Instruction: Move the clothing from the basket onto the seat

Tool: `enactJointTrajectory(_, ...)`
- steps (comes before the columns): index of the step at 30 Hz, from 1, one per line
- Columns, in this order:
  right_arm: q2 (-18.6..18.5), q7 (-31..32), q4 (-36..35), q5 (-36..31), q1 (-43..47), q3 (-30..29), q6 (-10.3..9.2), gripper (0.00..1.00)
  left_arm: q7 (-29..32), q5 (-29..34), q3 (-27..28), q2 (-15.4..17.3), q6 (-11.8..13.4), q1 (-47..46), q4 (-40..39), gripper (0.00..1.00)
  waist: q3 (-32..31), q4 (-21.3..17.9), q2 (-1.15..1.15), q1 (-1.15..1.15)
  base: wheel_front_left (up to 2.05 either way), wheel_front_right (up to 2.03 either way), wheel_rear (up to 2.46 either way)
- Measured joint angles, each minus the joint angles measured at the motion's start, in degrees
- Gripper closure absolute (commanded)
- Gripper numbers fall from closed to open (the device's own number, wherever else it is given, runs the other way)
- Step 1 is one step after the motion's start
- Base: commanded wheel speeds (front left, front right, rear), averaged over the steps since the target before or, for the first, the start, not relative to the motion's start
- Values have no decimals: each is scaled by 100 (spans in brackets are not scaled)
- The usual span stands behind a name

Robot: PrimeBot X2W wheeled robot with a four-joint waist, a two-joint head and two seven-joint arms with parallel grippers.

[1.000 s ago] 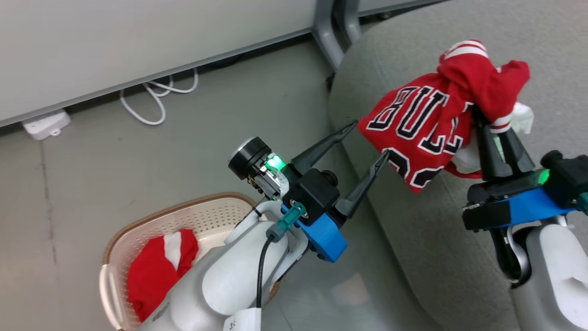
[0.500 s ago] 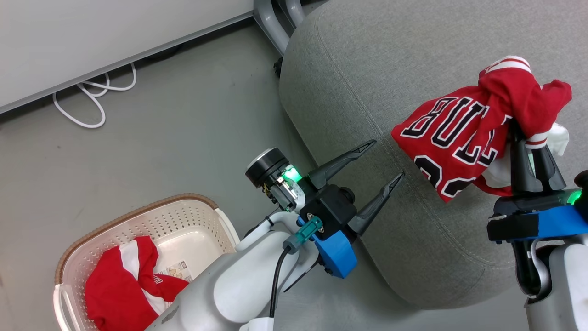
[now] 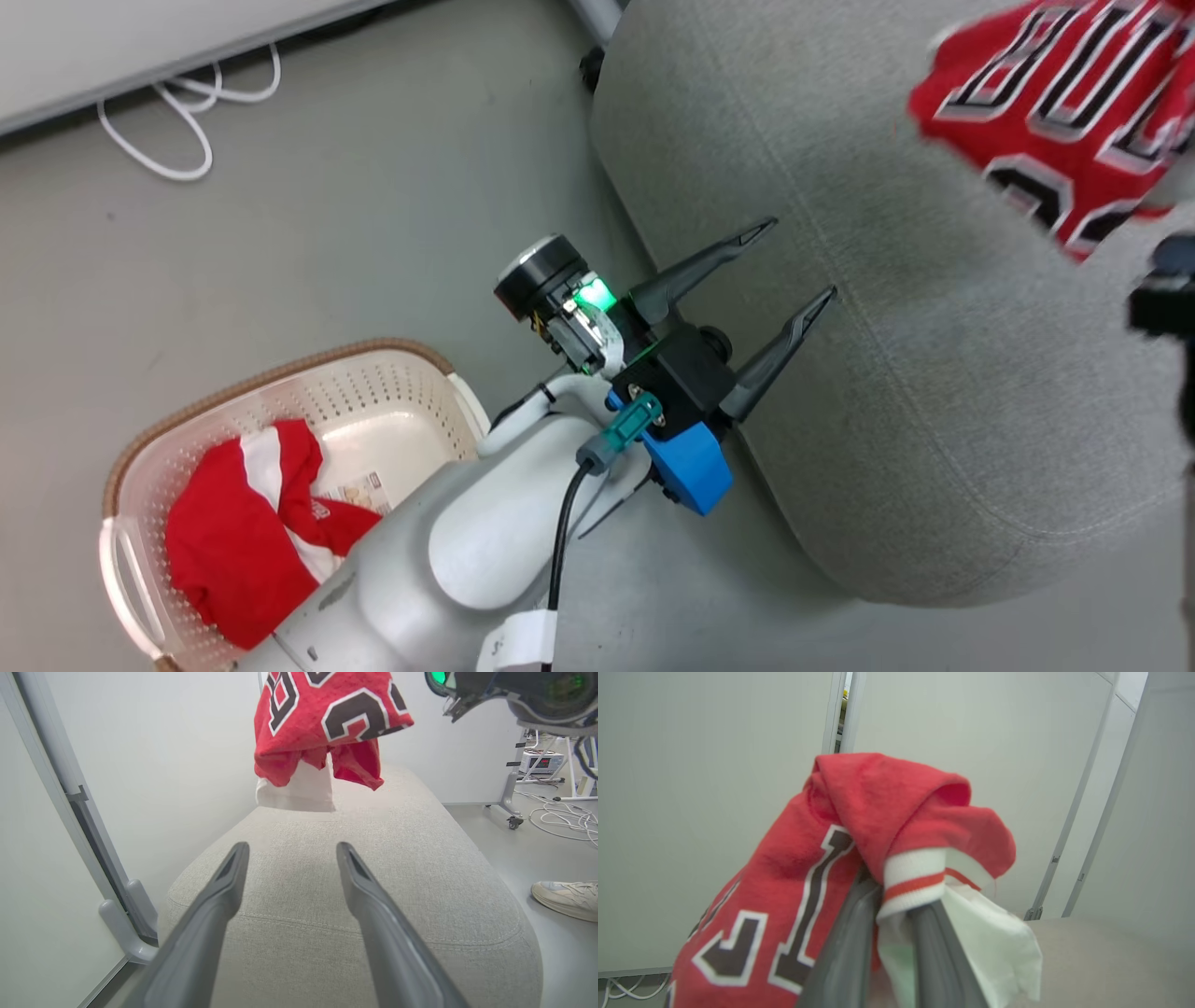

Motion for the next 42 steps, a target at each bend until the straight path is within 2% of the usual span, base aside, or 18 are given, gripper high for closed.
enactJointTrajectory(10, -918, -1, -36, 22, -1688, -1070, 0, 100, 30, 266, -10, 166, 8, -700, -26, 0, 1071, 279, 0, 0, 0, 0, 0)
enactJointTrajectory(14, -1269, -2, 244, 79, -2102, -1468, 0, 100, 62, 355, -13, 261, 7, -943, -93, 0, 1551, 389, 0, 1, 0, 0, 0)
enactJointTrajectory(19, -1603, 0, 856, 64, -2266, -1626, 0, 100, 116, 431, -16, 345, 7, -1189, -205, 0, 2090, 497, 0, 1, 0, 0, 0)
enactJointTrajectory(25, -1666, -1, 1706, -52, -2240, -1771, 0, 100, 130, 486, -48, 363, 43, -1324, -290, 0, 2522, 612, 0, 1, 0, 0, 0)
enactJointTrajectory(34, -1303, -1, 2640, -122, -2036, -1577, 0, 100, 111, 486, -114, 370, 51, -1380, -287, 0, 2605, 663, 0, 0, 0, 0, 0)
enactJointTrajectory(35, -1266, -1, 2679, -104, -2036, -1566, 0, 75, 110, 466, -115, 375, 52, -1380, -279, 0, 2590, 661, 0, 0, 0, 0, 0)
enactJointTrajectory(36, -1227, -1, 2726, -62, -2035, -1564, 0, 75, 103, 450, -116, 379, 53, -1380, -270, 0, 2569, 659, 0, 1, 0, 0, 0)
enactJointTrajectory(37, -1203, -1, 2755, -24, -2026, -1568, 0, 50, 94, 449, -119, 381, 55, -1380, -261, 0, 2543, 657, 0, 1, 0, 0, 0)
enactJointTrajectory(38, -1196, -1, 2751, -21, -1995, -1564, 0, 0, 85, 444, -125, 387, 57, -1379, -249, 0, 2511, 653, 0, 1, 0, 0, 0)
enactJointTrajectory(42, -1136, 0, 2431, -64, -1430, -1562, 0, 0, 32, 318, -87, 391, 129, -1212, -180, 0, 2151, 628, 0, 0, 0, 0, 0)
